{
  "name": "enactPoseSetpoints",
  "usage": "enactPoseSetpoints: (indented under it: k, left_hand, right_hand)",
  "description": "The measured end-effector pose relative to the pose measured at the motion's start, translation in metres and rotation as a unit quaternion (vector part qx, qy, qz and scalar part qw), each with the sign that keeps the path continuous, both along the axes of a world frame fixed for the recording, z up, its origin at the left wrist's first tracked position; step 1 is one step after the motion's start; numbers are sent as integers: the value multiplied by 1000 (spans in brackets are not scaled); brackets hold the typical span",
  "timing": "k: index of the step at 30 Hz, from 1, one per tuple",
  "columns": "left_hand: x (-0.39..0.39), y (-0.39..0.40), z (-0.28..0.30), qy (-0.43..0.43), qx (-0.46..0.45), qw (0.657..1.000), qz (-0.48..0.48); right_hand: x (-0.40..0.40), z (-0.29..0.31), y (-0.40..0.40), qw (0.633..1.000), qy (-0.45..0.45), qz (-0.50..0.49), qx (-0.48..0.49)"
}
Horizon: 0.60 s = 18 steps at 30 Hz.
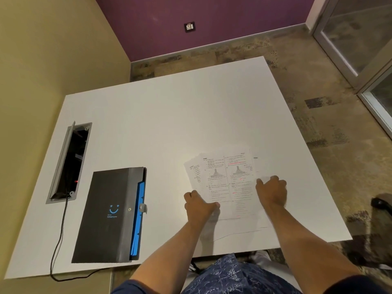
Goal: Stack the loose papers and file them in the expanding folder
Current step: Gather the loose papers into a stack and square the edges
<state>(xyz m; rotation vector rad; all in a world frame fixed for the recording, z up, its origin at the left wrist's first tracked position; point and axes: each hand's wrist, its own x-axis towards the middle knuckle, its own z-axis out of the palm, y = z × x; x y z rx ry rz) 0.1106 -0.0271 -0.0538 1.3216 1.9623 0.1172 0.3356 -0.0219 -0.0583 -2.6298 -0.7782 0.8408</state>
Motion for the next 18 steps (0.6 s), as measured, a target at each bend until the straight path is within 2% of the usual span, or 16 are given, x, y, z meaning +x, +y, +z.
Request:
enactPoseSetpoints:
  k: [3, 5, 8, 12, 18]
  left_hand:
    - [1, 3, -1, -25, -7, 1000, -16]
    - [0, 5, 0, -13, 4, 1000, -16]
    - [2, 9, 0, -51, 25, 998, 21]
    - [2, 14, -2, -93, 42, 995, -3]
    - [-15, 26, -3, -148, 41, 988, 17]
  right_hand:
    - [-6, 2, 3, 997, 30, 70, 14]
    - [-9, 4, 4, 997, 30, 69, 24]
    - [-14, 5, 2, 997, -3, 77, 21]
    - [-23, 5, 2, 987, 39, 154, 37]
    - [-24, 8, -7, 994, -27, 108, -6]
